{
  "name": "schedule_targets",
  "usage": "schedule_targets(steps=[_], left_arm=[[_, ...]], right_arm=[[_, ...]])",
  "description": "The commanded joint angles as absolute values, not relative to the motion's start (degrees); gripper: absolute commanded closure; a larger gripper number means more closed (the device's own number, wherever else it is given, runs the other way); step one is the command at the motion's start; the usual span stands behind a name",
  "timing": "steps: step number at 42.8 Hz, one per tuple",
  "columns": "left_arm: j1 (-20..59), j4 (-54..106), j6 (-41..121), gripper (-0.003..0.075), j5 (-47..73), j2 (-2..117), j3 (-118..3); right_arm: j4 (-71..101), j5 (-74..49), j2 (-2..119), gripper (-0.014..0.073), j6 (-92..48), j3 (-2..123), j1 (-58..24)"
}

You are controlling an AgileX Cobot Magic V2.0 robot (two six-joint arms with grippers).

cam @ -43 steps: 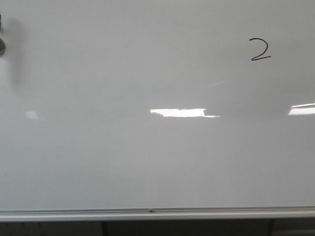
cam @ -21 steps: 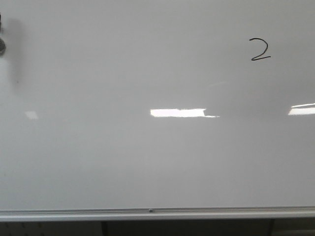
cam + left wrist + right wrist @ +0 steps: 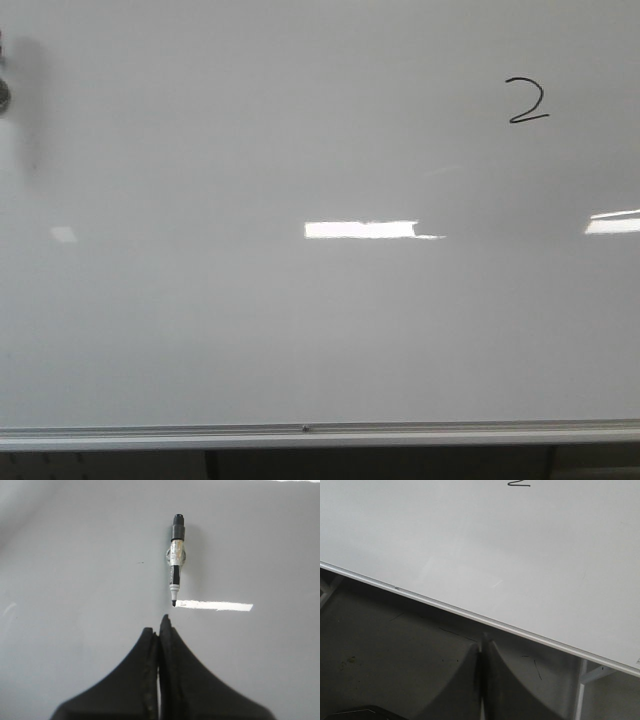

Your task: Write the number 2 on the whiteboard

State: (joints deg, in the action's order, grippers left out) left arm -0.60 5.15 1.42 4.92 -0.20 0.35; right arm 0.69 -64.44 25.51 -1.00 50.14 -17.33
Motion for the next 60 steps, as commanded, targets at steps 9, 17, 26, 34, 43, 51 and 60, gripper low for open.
schedule_targets(steps=[9, 17, 26, 34, 43, 51, 60], left_arm=[[2.09, 5.78, 2.04, 0.0741, -1.91, -1.78, 2.24], [2.09, 5.78, 2.04, 0.0741, -2.2, -1.78, 2.24], [2.23, 5.78, 2.04, 0.0741, -2.2, -1.78, 2.24], [2.21, 5.78, 2.04, 0.0741, -2.2, -1.78, 2.24], [2.21, 5.78, 2.04, 0.0741, -2.2, -1.78, 2.24], [2.21, 5.78, 2.04, 0.0741, -2.2, -1.78, 2.24], [2.13, 5.78, 2.04, 0.0741, -2.2, -1.78, 2.24]], right_arm=[[0.0, -60.7, 26.13, 0.0663, -1.13, 51.49, -16.97], [0.0, -60.7, 26.13, 0.0663, -1.13, 51.49, -16.97], [0.0, -60.7, 26.13, 0.0663, -1.13, 51.49, -16.97], [0.0, -60.7, 26.13, 0.0663, -1.13, 51.49, -16.97], [0.0, -60.7, 26.13, 0.0663, -1.13, 51.49, -16.97], [-0.82, -59.41, 23.54, 0.0663, -1.33, 49.43, -15.69], [-1.38, -38.79, 13.76, 0.0663, -2.29, 34.51, -6.89]])
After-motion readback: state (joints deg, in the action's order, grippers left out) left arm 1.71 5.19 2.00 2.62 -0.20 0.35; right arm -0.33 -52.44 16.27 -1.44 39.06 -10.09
